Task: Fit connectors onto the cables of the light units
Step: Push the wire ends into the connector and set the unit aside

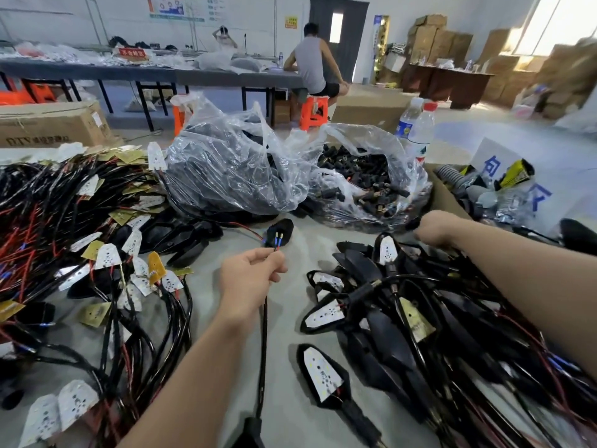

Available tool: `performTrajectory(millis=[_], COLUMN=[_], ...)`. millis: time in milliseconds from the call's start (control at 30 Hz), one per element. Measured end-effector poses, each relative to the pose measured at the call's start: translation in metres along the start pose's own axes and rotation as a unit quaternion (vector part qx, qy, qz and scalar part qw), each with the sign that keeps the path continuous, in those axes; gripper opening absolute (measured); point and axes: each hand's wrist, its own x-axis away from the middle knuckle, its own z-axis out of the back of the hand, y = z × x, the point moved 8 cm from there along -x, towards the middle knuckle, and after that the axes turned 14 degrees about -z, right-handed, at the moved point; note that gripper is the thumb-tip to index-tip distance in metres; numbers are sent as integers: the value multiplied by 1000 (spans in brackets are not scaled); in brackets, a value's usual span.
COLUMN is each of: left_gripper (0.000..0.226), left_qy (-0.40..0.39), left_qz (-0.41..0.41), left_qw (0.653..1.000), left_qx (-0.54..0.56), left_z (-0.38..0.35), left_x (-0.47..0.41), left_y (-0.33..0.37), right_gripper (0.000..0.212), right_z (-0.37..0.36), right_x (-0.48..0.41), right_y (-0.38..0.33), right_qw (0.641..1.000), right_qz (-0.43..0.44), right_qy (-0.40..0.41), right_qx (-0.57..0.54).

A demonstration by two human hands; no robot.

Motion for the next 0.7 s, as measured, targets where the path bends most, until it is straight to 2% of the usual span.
performTrajectory(millis=[133, 200, 333, 567, 700], left_gripper=[3, 4, 5, 6, 5], left_qy=[-14, -31, -38, -57, -62], left_qz=[6, 2, 0, -4, -8], left_qw=[1000, 999, 999, 998, 998], left_qx=[16, 13, 11, -3, -1], left_z=[2, 1, 0, 0, 0], left_x=[-1, 0, -1, 1, 1], left_y=[-3, -3, -4, -5, -5], right_gripper=[34, 27, 35, 28, 26], right_z=[-7, -10, -8, -6, -11], right_x=[-17, -21, -28, -13, -10], right_y=[-11, -12, -12, 5, 13], right_qw=[1000, 1000, 1000, 999, 999], right_qz=[-9, -13, -20, -28, -35], right_qy=[-12, -14, 20, 24, 20], right_qx=[-9, -7, 7, -15, 17])
